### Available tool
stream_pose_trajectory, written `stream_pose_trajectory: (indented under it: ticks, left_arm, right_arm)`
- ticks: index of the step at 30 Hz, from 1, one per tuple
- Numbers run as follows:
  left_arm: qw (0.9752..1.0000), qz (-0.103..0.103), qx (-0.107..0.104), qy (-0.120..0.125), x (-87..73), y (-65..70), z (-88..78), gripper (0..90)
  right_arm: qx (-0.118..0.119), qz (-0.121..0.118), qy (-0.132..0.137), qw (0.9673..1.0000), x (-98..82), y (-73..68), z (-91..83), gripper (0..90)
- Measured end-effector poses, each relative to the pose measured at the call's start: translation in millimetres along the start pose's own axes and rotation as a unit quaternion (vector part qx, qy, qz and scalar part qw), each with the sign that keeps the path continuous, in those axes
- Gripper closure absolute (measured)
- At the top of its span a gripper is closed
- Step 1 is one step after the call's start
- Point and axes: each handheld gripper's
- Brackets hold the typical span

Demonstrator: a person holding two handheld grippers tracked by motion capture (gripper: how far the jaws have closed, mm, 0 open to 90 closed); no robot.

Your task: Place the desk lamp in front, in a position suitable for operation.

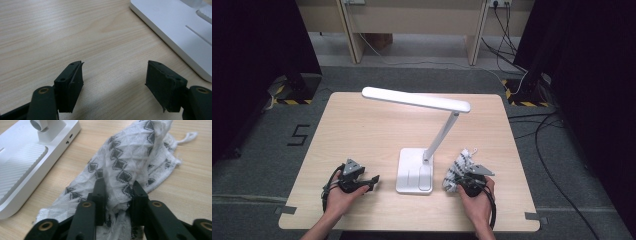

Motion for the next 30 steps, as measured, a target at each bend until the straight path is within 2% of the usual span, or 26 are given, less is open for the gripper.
stream_pose_trajectory:
  ticks: [3,13,18,24,30]
  left_arm:
    - [1.0000,0.000,-0.002,0.000,0.3,1.0,-0.7,29.3]
    - [1.0000,0.003,-0.008,0.002,1.7,3.9,-2.5,29.3]
    - [0.9999,-0.001,-0.014,0.009,2.9,6.9,-4.2,29.2]
    - [0.9997,0.001,-0.021,0.011,4.9,10.0,-5.4,29.1]
    - [0.9997,-0.001,-0.022,0.015,6.8,10.0,-7.6,29.1]
  right_arm:
    - [0.002,-0.005,-0.005,1.0000,1.4,0.4,0.1,76.3]
    - [0.010,0.003,-0.001,0.9999,4.9,-6.4,-3.7,78.1]
    - [0.017,-0.016,0.006,0.9997,10.5,-14.0,-8.7,78.1]
    - [0.038,-0.029,0.011,0.9988,16.6,-32.9,-11.2,78.2]
    - [0.067,-0.050,0.010,0.9964,26.6,-55.9,-6.3,78.2]
Point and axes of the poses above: each handheld gripper's, and its own axes: z roughly forward along the jaws, x roughly out of its top, y roughly to its right, and after that the axes turned 14 degrees about x, right-handed
